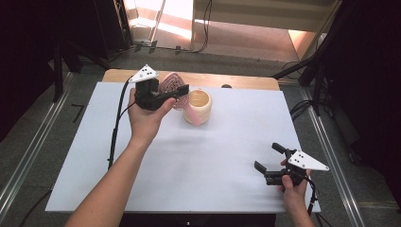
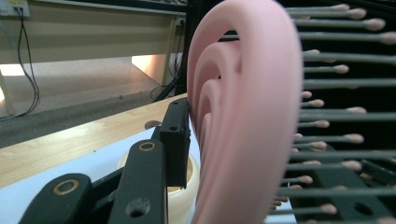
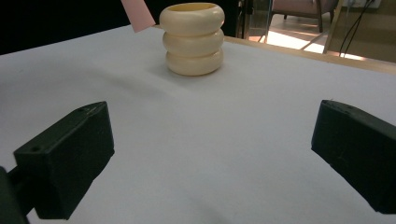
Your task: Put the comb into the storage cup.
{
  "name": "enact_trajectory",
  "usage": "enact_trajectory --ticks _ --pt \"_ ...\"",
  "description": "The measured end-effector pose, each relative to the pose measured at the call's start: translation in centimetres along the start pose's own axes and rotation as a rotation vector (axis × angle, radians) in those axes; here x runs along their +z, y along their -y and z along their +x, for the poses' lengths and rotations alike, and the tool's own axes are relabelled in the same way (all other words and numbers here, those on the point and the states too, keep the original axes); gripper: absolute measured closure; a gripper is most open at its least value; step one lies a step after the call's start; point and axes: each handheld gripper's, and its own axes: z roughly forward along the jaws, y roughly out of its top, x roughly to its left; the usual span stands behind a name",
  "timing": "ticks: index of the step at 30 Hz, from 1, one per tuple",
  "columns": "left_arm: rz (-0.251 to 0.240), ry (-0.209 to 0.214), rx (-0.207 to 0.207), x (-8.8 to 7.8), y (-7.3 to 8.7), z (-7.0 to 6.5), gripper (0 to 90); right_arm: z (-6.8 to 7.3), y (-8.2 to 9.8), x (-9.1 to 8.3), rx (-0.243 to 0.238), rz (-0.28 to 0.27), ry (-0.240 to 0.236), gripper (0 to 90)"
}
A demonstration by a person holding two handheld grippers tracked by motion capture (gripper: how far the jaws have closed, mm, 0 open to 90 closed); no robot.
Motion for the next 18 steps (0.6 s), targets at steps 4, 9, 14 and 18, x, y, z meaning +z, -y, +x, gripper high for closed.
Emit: enact_trajectory --ticks 4,9,14,18 --pt "0.001 0.003 -0.001 0.2 -0.2 0.3 61.6 0.0 0.0 0.0 0.0 0.0 0.0 0.0" --pt "-0.001 -0.001 -0.003 0.5 -0.5 0.7 61.5 0.0 0.0 0.0 -0.002 0.002 0.001 0.0" --pt "-0.005 -0.007 -0.009 0.7 -0.7 1.2 61.5 0.1 0.0 0.1 -0.003 0.001 -0.002 0.0" --pt "-0.015 -0.009 -0.023 0.7 -0.9 1.7 61.5 0.1 0.1 0.1 -0.003 0.0 -0.004 0.0"
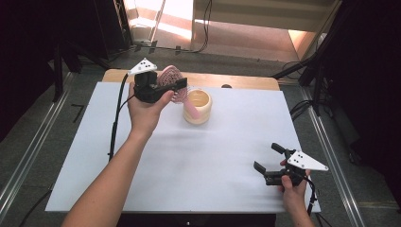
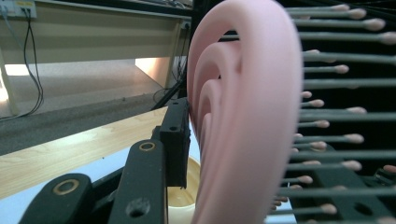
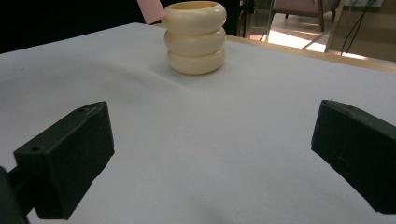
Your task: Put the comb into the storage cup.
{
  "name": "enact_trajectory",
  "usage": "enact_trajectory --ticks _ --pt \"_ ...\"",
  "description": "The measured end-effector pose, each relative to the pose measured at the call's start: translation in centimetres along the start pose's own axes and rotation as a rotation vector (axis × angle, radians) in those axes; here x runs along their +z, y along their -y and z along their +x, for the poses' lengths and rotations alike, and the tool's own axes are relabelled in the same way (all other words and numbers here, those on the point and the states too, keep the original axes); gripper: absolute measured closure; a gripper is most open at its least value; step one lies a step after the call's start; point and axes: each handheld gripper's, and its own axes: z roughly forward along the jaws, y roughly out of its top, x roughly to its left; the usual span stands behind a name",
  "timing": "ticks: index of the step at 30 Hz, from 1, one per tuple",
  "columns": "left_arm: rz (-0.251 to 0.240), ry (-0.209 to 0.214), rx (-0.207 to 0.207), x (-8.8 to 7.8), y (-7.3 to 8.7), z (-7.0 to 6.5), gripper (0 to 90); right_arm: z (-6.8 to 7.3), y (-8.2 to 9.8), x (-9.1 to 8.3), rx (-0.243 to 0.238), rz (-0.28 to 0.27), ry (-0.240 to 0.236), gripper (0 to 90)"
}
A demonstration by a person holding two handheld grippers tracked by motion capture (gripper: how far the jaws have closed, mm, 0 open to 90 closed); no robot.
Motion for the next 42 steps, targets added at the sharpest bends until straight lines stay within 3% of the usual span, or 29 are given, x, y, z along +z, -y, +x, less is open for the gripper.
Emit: enact_trajectory --ticks 19,23,42 --pt "-0.018 0.008 -0.009 0.2 -1.4 0.6 61.6 0.1 0.1 0.1 0.002 0.006 -0.004 0.0" --pt "-0.026 0.018 -0.028 0.3 -1.7 0.8 61.6 0.0 0.2 0.0 0.001 0.005 -0.004 0.0" --pt "-0.04 -0.002 -0.026 1.1 -2.7 1.5 61.6 0.0 0.2 0.0 0.004 0.005 -0.008 0.0"
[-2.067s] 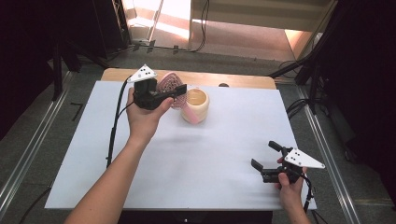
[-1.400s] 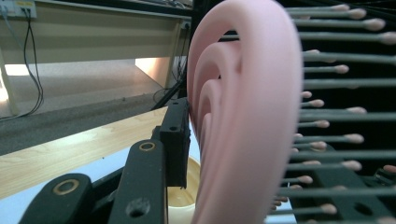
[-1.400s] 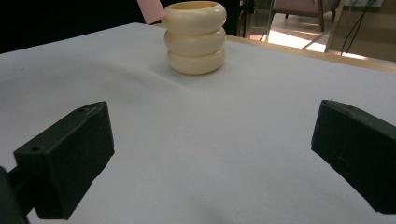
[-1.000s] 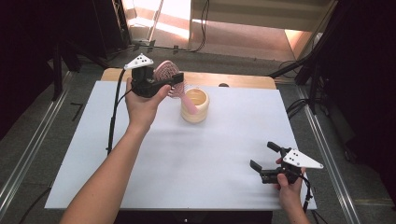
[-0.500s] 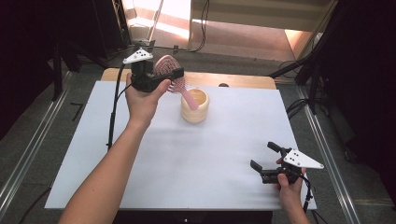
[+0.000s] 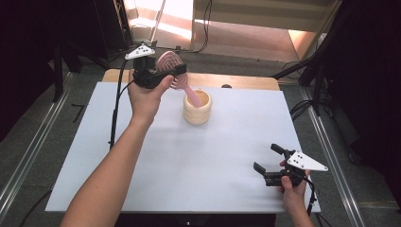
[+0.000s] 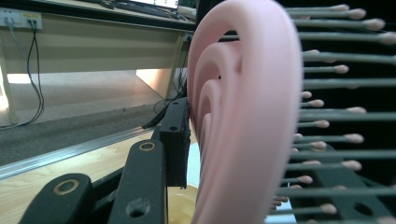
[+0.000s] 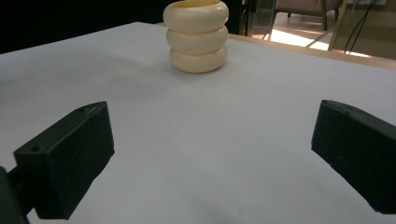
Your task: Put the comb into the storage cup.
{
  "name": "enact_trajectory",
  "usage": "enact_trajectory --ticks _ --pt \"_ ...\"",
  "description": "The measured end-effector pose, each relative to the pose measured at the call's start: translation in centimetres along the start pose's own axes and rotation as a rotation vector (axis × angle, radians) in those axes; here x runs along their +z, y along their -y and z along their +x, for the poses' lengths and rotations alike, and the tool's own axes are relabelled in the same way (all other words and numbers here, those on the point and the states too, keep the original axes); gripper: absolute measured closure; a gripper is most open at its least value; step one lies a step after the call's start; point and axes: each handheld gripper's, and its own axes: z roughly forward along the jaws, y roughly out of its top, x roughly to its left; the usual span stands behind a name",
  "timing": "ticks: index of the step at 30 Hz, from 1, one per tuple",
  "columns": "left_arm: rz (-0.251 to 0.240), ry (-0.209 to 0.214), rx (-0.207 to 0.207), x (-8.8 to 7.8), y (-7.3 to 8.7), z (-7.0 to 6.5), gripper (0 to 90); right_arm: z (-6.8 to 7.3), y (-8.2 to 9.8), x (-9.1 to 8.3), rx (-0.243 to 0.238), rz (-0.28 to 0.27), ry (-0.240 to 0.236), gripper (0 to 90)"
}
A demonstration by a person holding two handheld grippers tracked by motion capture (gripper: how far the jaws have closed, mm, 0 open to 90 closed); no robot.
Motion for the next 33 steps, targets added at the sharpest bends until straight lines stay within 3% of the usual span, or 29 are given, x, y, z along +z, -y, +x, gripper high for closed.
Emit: enact_trajectory --ticks 16,33 --pt "-0.019 -0.034 -0.002 0.8 -0.4 0.7 61.5 0.1 0.0 0.0 -0.004 -0.003 0.001 0.0" --pt "-0.003 -0.067 0.01 2.2 0.7 1.2 61.5 0.1 0.1 -0.1 0.0 -0.002 -0.002 0.0"
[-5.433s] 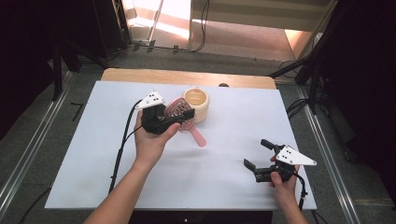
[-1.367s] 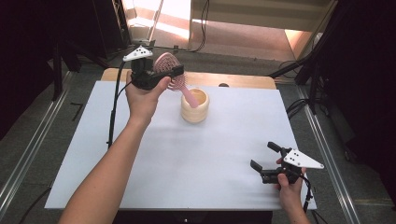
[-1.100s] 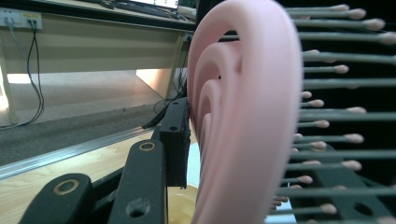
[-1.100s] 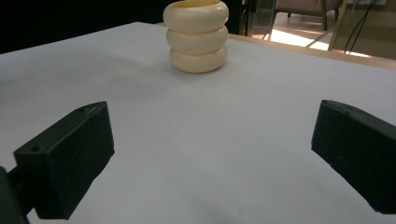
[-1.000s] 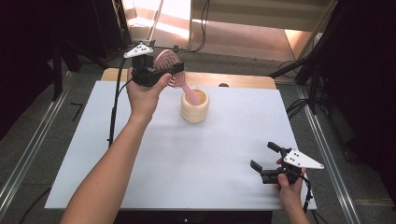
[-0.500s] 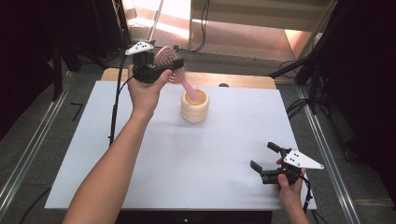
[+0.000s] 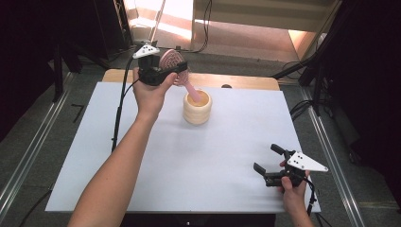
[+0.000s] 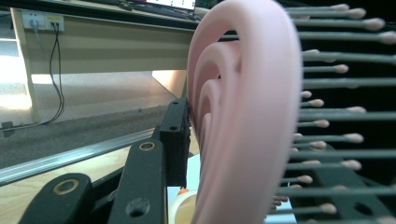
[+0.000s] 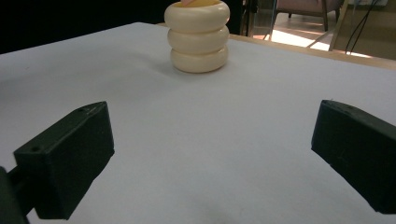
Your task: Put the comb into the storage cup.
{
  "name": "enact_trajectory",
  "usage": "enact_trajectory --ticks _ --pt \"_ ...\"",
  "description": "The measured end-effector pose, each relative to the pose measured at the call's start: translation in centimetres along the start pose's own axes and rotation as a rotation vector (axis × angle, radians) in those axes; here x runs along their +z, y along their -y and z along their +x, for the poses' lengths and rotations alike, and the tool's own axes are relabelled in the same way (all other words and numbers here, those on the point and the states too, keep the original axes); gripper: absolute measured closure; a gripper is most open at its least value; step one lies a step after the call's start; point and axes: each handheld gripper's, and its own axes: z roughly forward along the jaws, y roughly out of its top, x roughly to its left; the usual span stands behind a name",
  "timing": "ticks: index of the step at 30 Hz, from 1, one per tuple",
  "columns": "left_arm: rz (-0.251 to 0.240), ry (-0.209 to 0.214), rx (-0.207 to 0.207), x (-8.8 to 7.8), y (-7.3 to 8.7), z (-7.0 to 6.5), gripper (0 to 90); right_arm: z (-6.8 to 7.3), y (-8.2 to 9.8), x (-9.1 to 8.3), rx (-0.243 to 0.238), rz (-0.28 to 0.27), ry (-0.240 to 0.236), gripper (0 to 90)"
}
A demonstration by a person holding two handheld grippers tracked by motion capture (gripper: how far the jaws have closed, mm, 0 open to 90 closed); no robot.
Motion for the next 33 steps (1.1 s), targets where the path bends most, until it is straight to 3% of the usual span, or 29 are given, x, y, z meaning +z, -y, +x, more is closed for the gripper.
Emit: enact_trajectory --ticks 12,33 --pt "0.022 -0.026 0.005 1.2 1.5 0.1 61.5 0.0 0.0 0.0 0.0 -0.002 -0.002 0.0" --pt "0.053 -0.019 -0.008 2.9 3.6 0.1 61.5 0.0 0.0 0.0 0.0 -0.001 -0.002 0.0"
